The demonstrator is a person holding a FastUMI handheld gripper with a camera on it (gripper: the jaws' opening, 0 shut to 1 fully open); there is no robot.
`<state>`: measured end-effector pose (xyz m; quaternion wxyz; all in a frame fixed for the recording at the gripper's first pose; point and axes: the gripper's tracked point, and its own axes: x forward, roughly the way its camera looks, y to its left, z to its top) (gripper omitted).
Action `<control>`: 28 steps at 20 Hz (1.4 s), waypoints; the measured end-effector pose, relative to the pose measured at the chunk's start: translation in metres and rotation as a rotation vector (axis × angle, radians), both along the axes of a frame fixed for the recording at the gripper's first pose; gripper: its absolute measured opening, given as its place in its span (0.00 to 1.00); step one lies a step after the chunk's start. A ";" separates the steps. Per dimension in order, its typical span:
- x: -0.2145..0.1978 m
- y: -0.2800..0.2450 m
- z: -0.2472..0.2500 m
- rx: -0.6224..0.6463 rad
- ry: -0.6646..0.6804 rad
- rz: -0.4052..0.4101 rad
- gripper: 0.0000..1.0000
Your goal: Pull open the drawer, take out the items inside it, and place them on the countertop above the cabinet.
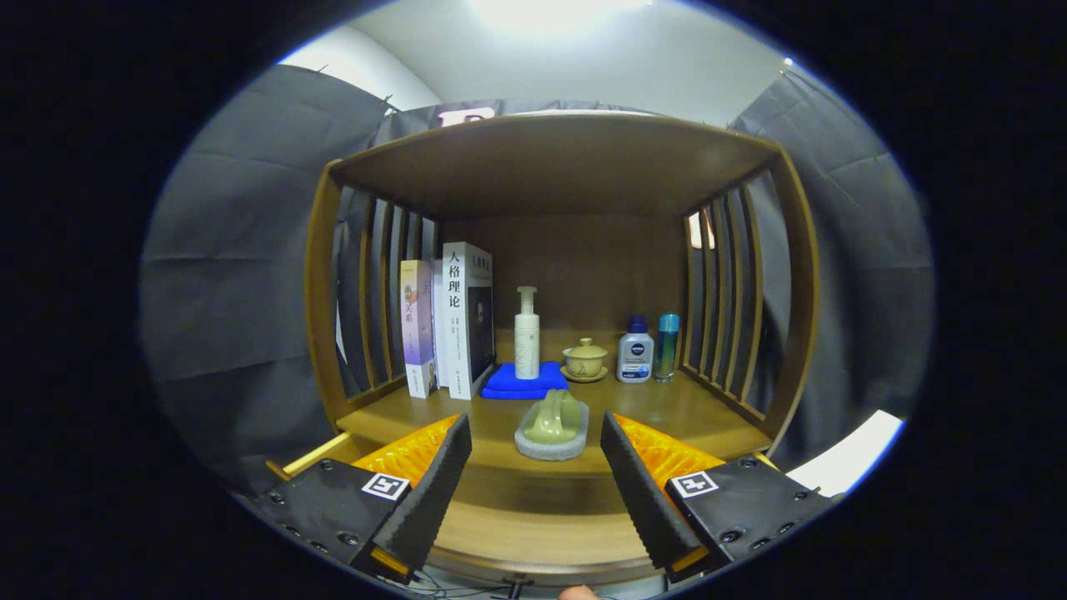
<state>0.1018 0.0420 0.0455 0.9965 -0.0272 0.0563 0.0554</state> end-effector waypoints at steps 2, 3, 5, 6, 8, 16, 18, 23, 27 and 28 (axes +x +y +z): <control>-0.020 0.002 -0.006 -0.013 -0.018 -0.005 0.98; -0.030 0.003 -0.011 -0.014 -0.024 -0.004 0.98; -0.046 0.001 -0.016 -0.003 -0.048 -0.017 0.98; -0.052 0.001 -0.021 0.004 -0.053 -0.024 0.99; -0.064 -0.003 -0.034 0.004 -0.052 -0.040 0.99; -0.097 0.001 -0.087 -0.003 -0.061 -0.033 0.99; -0.099 0.002 -0.102 -0.009 -0.048 -0.038 0.99; -0.100 0.001 -0.128 -0.034 -0.041 -0.052 0.99; -0.096 0.002 -0.150 -0.042 -0.004 -0.048 0.99; -0.095 0.001 -0.155 -0.046 0.004 -0.048 1.00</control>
